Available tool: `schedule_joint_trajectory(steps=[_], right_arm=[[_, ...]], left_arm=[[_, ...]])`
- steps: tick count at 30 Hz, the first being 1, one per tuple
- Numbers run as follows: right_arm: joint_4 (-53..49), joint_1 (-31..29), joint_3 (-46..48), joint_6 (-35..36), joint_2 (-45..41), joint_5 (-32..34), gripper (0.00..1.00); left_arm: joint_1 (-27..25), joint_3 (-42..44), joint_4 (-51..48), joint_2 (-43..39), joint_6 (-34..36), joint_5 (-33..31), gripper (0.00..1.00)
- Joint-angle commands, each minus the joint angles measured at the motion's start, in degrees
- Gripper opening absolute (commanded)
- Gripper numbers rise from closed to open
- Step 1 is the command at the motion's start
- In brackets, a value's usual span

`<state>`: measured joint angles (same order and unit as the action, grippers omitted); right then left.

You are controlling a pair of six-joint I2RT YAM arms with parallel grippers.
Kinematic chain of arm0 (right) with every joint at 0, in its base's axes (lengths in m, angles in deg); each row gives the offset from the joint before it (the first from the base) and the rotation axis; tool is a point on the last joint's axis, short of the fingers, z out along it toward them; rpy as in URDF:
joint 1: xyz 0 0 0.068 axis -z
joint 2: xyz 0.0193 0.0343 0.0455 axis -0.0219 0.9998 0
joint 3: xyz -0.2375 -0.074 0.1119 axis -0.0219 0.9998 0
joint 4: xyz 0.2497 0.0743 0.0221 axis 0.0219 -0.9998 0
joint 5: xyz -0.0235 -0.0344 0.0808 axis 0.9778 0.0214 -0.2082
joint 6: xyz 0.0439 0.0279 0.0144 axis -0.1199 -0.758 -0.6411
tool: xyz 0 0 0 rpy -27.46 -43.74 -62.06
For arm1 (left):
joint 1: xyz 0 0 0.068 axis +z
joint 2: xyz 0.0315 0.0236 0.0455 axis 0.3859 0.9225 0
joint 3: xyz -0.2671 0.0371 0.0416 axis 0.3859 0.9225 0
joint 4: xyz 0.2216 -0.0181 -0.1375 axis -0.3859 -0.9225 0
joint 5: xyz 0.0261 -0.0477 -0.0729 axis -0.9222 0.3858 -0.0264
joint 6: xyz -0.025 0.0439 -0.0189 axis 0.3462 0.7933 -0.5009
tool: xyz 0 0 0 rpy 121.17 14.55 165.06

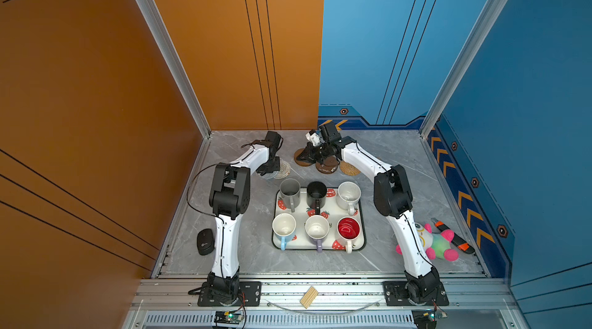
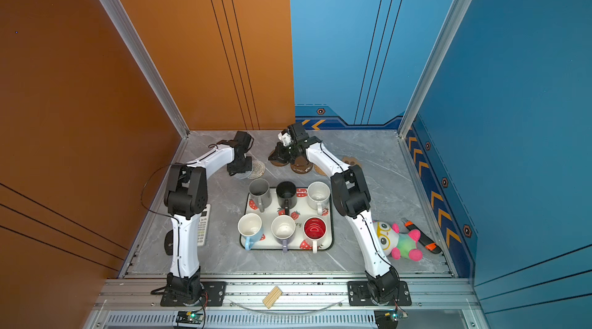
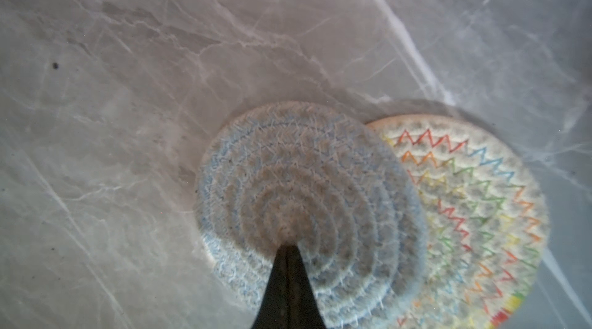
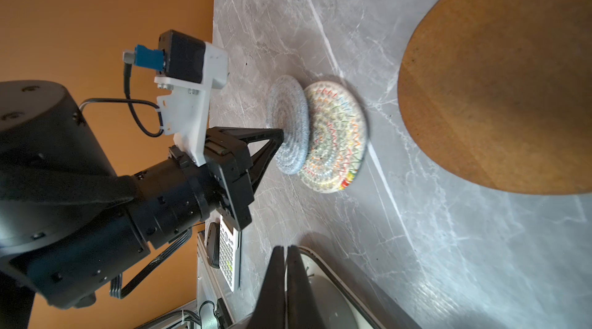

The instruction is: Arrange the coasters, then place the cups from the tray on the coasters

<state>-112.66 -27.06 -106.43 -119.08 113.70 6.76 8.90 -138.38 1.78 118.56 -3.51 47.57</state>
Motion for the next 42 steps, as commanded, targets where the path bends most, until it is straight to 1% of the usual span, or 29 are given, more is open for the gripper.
schedule_joint_trajectory(steps=[1,8,23,33,42], right_arm=[[-1.4,-0.3,-1.6,-0.5,1.5,-1.1,0.01],[-3.9,-0.3,-1.4,0.7,1.9,2.0,0.01],[-5.7,0.2,-2.2,0.7,5.2,5.4,0.01],[-8.5,0.9,-3.2,0.4,7.6,10.8,0.01],[-11.0,1.5,-6.9,0.2,11.9,11.8,0.01]], left_arm=[[-2.1,0.0,-1.1,3.6,-1.3,4.4,0.0],[-4.2,0.1,-1.1,3.5,-2.0,5.4,0.0],[-7.5,-1.5,-1.1,5.1,-2.1,7.1,0.0],[-7.9,0.0,-1.2,3.2,-2.0,7.0,0.0],[-7.9,0.8,-1.2,1.8,-1.8,7.4,0.0]])
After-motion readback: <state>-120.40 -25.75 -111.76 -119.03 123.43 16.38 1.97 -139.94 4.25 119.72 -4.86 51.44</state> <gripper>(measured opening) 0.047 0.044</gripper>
